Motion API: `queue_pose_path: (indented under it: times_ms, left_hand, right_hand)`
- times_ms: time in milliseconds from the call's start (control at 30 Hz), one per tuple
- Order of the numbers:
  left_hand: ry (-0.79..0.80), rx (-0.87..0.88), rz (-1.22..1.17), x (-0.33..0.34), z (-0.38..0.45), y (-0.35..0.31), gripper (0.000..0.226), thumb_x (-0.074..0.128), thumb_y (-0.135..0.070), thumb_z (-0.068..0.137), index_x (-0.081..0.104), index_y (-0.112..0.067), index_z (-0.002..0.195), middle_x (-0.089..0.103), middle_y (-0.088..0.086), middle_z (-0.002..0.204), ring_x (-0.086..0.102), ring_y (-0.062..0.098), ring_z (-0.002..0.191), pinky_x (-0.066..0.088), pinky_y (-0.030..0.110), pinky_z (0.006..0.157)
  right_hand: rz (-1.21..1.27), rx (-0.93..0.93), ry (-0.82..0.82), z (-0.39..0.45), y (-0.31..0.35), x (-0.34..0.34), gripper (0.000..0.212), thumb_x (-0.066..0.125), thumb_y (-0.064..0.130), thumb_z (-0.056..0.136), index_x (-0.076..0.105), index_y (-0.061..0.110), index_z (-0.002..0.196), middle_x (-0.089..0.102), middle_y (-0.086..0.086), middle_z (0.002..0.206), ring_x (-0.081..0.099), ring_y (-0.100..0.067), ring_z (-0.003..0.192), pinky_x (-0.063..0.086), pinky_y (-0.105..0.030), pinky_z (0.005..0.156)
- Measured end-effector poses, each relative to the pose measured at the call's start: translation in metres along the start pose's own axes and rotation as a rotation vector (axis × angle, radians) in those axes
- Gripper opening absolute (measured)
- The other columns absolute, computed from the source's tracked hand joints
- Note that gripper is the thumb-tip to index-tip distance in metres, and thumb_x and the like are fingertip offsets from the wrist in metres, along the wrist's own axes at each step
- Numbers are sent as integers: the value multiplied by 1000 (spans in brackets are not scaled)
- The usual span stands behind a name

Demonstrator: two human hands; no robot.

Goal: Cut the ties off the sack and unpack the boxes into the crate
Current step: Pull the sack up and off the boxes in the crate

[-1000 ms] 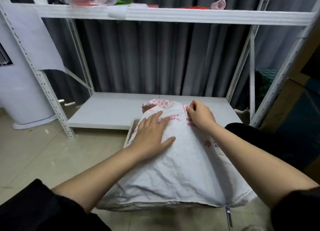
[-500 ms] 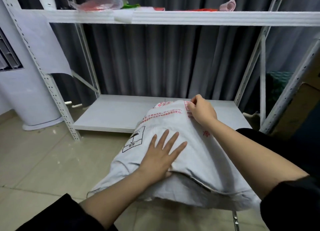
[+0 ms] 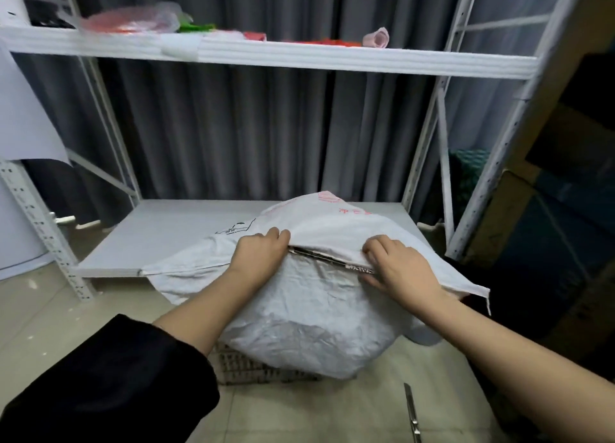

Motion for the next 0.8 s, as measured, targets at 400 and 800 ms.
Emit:
queue_pose_path:
  times_ms: [400,800]
  left_hand:
    - [-42,-136,-356,-62,23,56,29,44,-45,95,50,-21,110,59,-3,107,62,25,94,38,31,64]
    - [53,-410,-124,-76,37,125,18,49,-24,90,50,-16,107,66,13,100,63,38,93,37,35,66]
  right_hand:
    - [230,194,-125,73,-37,-47,29,50,39,93,56,13,82,59,-3,88,59,-28,87,37,-34,61]
    - [128,244,-244,125,-51,-150,25,45,36,94,53,16,81,66,-10,88,59,-34,84,35,-34,61]
Point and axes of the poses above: each hand's wrist, its own z-axis towards the middle knuckle, its own x-axis out of the palm, y = z × x, the point moved 9 cm from there along z, towards the middle knuckle
